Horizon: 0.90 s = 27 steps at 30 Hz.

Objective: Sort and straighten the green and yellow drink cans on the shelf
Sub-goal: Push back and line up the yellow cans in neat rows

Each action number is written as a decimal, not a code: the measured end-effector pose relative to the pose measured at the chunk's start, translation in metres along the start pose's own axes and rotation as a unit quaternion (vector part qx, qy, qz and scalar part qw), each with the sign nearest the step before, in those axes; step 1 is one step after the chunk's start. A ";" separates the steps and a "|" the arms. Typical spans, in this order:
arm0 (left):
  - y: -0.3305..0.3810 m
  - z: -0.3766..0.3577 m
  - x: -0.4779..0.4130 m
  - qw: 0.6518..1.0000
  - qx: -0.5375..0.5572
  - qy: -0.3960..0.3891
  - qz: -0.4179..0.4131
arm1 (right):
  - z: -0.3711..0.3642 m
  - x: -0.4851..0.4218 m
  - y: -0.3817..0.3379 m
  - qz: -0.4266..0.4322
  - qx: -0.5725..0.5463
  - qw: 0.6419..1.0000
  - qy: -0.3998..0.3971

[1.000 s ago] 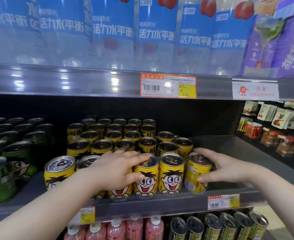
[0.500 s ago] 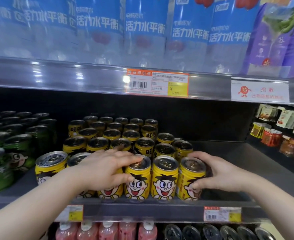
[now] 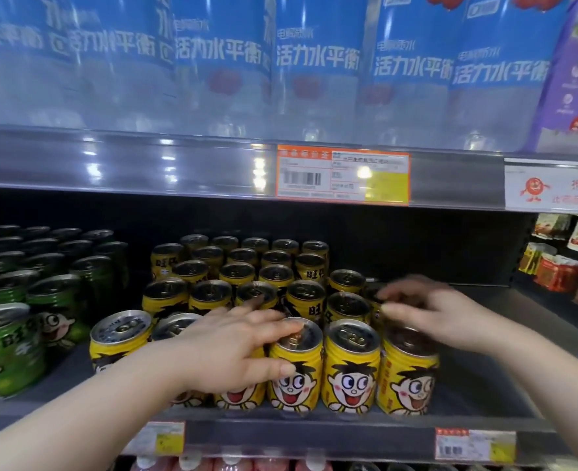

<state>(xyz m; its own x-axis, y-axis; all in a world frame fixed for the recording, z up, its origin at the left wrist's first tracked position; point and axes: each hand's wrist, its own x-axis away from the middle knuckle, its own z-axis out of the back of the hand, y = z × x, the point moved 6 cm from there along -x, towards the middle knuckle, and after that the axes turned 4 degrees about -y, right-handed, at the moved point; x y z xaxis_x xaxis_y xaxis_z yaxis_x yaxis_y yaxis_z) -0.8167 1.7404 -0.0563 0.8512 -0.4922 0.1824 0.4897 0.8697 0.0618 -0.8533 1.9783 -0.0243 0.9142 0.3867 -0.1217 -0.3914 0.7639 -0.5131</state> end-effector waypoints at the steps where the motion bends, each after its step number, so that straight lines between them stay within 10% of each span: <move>1: -0.001 0.002 0.000 1.000 0.023 -0.006 -0.008 | 0.002 -0.009 -0.005 0.006 0.001 1.000 0.022; 6: -0.026 0.029 -0.004 0.974 0.213 0.078 -0.022 | 0.008 -0.053 -0.014 -0.049 0.127 0.990 0.027; 27: -0.021 0.036 -0.064 0.990 0.130 0.050 0.020 | -0.018 -0.115 0.026 -0.166 0.055 0.981 -0.082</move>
<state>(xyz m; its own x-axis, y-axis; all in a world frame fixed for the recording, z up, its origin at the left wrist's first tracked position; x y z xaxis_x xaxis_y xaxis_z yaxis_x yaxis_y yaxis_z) -0.8884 1.7547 -0.0335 0.8894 -0.4475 0.0929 0.4013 0.8619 0.3100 -0.9671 1.9445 -0.0385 0.9677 0.1772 0.1794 -0.0913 0.9094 -0.4058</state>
